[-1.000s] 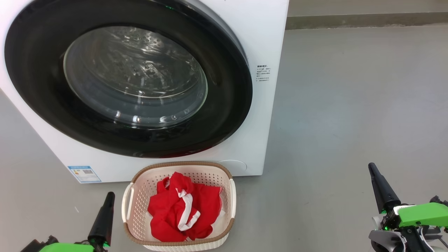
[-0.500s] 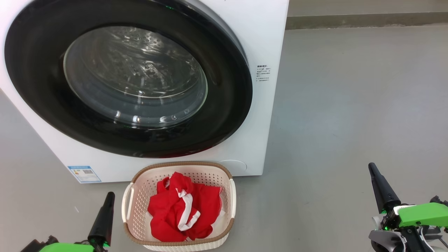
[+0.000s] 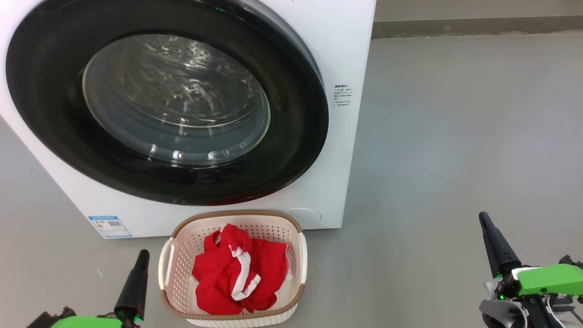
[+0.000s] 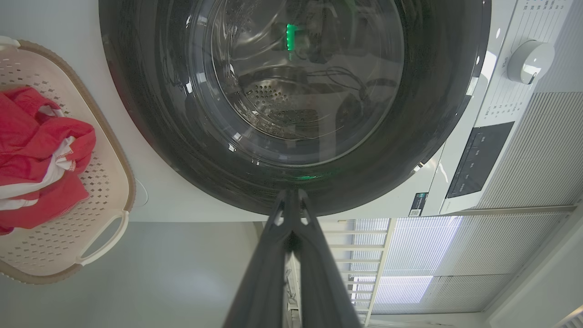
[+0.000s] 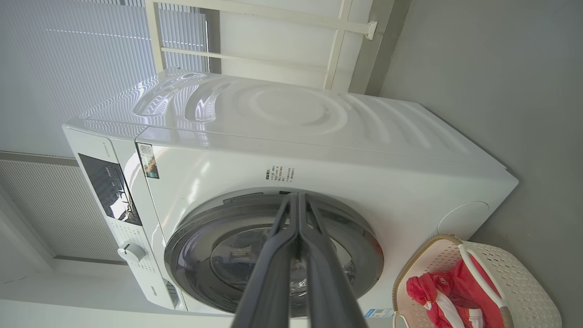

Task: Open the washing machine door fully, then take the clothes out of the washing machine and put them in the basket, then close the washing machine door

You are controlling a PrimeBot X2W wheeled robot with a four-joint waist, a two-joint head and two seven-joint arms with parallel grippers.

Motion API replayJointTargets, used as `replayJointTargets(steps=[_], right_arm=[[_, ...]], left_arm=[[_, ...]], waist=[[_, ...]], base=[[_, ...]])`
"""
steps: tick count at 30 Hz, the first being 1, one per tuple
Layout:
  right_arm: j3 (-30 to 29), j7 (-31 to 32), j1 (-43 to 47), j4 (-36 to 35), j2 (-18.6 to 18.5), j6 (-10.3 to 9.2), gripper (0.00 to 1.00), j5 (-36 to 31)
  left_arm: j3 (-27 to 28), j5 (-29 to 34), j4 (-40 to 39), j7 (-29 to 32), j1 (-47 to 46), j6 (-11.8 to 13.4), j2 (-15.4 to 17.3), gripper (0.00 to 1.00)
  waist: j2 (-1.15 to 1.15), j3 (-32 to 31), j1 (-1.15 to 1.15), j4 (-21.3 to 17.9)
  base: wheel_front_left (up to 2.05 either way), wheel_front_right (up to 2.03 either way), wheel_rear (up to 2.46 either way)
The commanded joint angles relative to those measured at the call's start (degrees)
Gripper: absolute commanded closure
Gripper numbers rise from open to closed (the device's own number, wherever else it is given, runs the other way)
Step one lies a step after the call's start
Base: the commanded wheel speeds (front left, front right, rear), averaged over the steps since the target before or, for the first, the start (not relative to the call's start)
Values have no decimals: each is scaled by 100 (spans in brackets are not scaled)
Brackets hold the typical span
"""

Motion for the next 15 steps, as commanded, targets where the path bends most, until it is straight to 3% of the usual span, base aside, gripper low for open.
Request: replayJointTargets(steps=[1, 15], right_arm=[[82, 37, -241, -168, -47, -3, 100, 37], [81, 38, -241, -168, -47, -3, 100, 36]], left_arm=[[147, -37, -121, 43, -224, -40, 106, 100], [147, -37, -121, 43, -224, -40, 106, 100]], waist=[[0, 0, 0, 0], [0, 0, 0, 0]], base=[[0, 0, 0], [0, 0, 0]])
